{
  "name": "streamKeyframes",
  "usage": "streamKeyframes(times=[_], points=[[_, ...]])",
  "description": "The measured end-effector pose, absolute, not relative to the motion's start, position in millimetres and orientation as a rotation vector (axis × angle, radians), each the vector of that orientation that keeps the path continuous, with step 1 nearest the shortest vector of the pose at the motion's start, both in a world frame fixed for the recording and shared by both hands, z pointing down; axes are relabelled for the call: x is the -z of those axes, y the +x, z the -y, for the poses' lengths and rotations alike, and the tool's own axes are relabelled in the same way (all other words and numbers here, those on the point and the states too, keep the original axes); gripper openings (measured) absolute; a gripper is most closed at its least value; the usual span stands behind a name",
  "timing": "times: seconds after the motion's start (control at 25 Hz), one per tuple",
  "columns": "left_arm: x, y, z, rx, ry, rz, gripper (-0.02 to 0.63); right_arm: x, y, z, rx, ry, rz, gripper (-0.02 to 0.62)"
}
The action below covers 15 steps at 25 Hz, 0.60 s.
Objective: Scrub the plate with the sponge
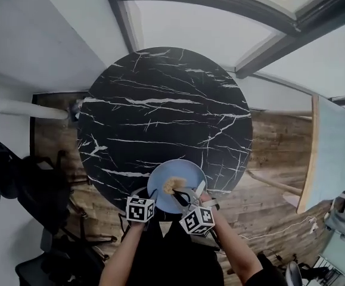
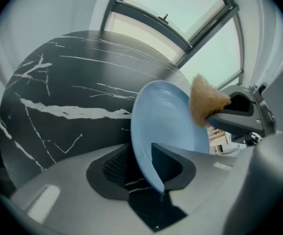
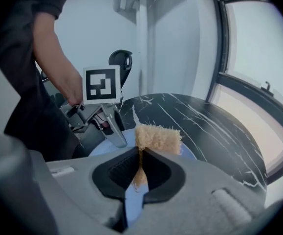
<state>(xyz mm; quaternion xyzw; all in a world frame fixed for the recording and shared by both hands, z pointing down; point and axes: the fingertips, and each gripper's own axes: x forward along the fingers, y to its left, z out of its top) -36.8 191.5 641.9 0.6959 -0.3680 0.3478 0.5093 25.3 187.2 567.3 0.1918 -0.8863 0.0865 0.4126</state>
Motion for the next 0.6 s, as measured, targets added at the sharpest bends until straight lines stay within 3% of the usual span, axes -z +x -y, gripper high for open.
streamKeyframes(times=[0.08, 0.16, 0.6], points=[[-644.4, -37.9, -192.1, -0.871, 1.699, 0.884, 0.143, -574.6, 9.0, -186.3, -0.194, 0.433, 2.217, 0.024], [-646.8, -40.5, -190.4, -0.877, 1.708, 0.895, 0.084, -583.6, -6.9, -186.2, -0.17, 0.371, 2.194, 0.024], [-647.1, -35.1, -185.0, -0.685, 1.673, 0.849, 0.035, -635.2, -40.3, -194.3, -0.08, -0.054, 2.088, 0.021]])
